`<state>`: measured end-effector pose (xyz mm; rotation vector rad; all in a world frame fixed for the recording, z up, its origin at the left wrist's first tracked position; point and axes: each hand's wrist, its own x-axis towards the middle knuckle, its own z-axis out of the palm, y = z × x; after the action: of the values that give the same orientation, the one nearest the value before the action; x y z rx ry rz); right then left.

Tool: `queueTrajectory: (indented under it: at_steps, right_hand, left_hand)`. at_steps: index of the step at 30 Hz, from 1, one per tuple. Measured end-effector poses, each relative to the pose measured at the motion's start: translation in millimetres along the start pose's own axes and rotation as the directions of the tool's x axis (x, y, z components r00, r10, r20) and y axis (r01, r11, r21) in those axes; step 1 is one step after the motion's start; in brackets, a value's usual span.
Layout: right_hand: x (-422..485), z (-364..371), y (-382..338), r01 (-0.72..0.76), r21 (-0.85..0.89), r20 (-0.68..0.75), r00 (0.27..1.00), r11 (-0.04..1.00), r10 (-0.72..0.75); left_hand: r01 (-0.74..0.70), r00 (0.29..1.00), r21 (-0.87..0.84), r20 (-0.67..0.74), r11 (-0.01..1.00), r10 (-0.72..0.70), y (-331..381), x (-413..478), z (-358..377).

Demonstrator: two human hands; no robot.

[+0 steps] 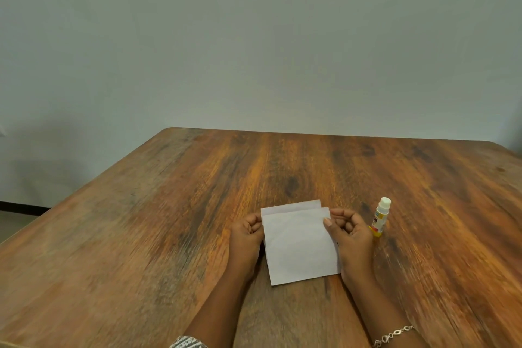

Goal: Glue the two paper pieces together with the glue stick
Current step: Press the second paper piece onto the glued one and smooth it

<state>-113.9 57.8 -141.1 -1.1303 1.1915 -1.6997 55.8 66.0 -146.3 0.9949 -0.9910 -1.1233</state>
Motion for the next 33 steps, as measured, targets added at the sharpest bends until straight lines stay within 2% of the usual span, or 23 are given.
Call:
queueTrajectory:
  at_steps: [33]
  right_hand:
    - [5.0, 1.7, 11.8, 0.001, 0.016, -0.052, 0.999, 1.000, 0.000]
  left_hand:
    - [-0.005, 0.999, 0.037, 0.054, 0.999, 0.003, 3.9, -2.1, 0.4]
